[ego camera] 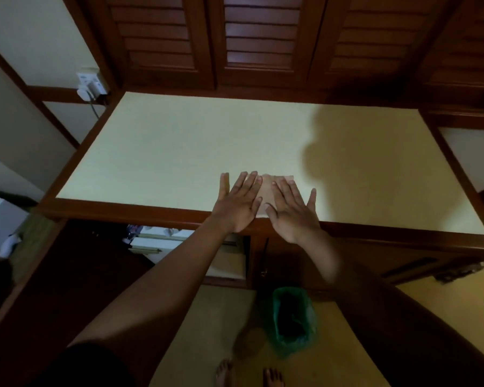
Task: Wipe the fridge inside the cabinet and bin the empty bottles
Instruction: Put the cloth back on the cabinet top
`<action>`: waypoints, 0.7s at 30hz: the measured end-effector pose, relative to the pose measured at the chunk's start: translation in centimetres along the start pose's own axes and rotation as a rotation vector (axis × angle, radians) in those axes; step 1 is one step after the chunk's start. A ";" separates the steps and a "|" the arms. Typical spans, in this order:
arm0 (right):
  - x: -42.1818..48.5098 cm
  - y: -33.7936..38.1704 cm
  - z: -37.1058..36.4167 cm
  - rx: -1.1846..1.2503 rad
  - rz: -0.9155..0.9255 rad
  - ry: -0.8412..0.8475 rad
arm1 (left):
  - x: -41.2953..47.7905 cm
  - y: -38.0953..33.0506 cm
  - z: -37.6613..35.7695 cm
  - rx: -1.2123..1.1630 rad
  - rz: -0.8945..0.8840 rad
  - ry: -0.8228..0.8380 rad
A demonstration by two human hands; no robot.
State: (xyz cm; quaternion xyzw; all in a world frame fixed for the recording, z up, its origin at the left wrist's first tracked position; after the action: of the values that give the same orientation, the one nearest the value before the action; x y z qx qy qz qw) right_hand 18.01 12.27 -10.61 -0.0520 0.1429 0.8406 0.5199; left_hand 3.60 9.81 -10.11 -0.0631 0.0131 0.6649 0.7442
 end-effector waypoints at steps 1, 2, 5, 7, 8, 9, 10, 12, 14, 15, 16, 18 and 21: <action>-0.1 0.0 0.0 0.004 0.009 -0.009 | -0.4 -0.1 0.2 -0.015 0.003 -0.022; -0.2 0.0 0.1 0.021 0.016 -0.031 | -1.1 -0.1 0.5 -0.041 0.012 -0.064; -1.3 -0.2 0.3 0.113 0.012 -0.211 | -5.0 0.3 1.6 -0.175 0.079 -0.296; -3.3 1.1 0.9 0.175 0.087 -0.407 | -8.8 0.9 2.0 -0.219 0.119 -0.480; -4.6 2.1 0.9 0.216 0.152 -0.510 | -10.7 1.4 1.9 -0.234 0.140 -0.557; -6.1 3.1 1.0 0.262 0.220 -0.606 | -12.5 1.7 1.8 -0.248 0.158 -0.618; -7.6 4.4 0.7 0.300 0.288 -0.675 | -14.4 2.1 1.5 -0.257 0.190 -0.664; -10.2 6.9 -0.7 0.347 0.394 -0.716 | -17.6 3.0 0.4 -0.269 0.262 -0.703; -11.7 8.9 -3.4 0.384 0.466 -0.652 | -20.4 3.8 -1.8 -0.308 0.323 -0.675; -12.0 9.7 -5.2 0.404 0.488 -0.601 | -21.5 4.3 -3.2 -0.330 0.354 -0.649; -12.2 10.3 -6.9 0.428 0.490 -0.544 | -22.5 4.8 -4.7 -0.351 0.384 -0.618; -11.5 11.0 -10.5 0.473 0.443 -0.416 | -23.4 6.1 -8.1 -0.394 0.453 -0.549; -8.5 11.4 -14.9 0.550 0.284 -0.257 | -22.6 8.5 -13.2 -0.497 0.549 -0.470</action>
State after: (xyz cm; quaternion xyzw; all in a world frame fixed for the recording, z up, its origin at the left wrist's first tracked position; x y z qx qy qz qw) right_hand 10.87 -4.19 -20.71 0.2172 0.3033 0.8343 0.4059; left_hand -6.55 -13.08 -21.49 -0.0813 -0.3007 0.8173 0.4848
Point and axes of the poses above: each hand's wrist, its own x-axis towards the middle knuckle, its own z-axis out of the back of the hand, y = z × x, the point moved 7 cm from there along x, towards the middle knuckle, and after that the axes turned 2 degrees about x, right-handed, at the moved point
